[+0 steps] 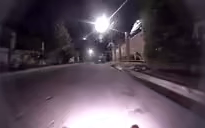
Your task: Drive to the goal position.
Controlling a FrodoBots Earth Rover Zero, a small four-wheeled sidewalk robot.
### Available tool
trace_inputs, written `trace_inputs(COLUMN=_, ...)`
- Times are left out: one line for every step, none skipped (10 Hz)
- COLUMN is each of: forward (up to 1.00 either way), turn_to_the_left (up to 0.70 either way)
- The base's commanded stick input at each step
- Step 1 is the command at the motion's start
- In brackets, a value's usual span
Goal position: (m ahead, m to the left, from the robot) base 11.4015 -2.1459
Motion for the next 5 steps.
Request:
trace_inputs(forward=0.70, turn_to_the_left=0.00)
trace_inputs(forward=0.70, turn_to_the_left=0.00)
trace_inputs(forward=0.70, turn_to_the_left=0.00)
trace_inputs(forward=0.70, turn_to_the_left=0.00)
trace_inputs(forward=0.70, turn_to_the_left=0.00)
